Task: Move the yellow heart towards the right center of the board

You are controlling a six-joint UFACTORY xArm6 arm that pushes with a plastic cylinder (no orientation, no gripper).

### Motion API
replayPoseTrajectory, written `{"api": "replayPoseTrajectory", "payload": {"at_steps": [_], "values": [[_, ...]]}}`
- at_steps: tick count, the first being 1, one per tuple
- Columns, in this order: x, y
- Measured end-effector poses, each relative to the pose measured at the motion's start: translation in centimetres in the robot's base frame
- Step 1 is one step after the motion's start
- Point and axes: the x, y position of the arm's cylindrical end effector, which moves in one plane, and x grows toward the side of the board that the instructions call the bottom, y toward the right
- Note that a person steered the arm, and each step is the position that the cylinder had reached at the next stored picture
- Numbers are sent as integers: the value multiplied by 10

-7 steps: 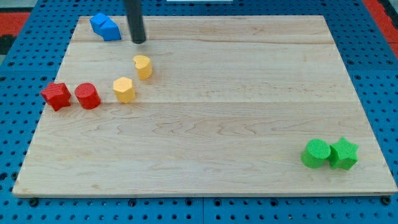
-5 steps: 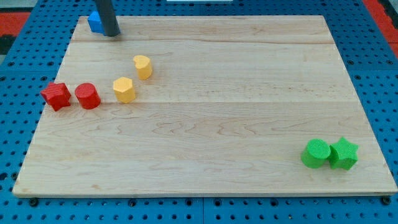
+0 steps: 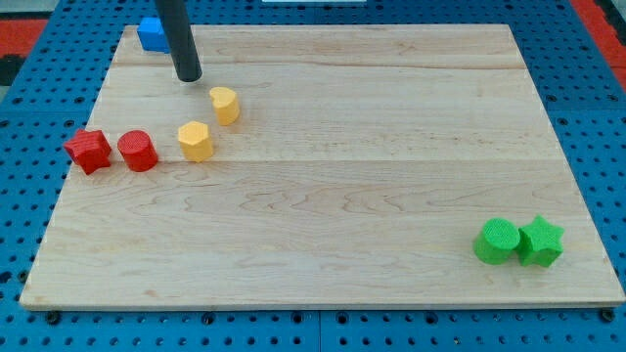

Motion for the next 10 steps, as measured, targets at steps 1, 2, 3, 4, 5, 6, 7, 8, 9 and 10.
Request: {"api": "replayPoseTrajectory", "payload": {"at_steps": [1,2,3,4,5,6,7,8,9,10], "values": [[34,-36],[43,-99],[51,-118],[56,-44],[56,56],[57,96],[61,49],[66,60],[60,146],[54,239]]}}
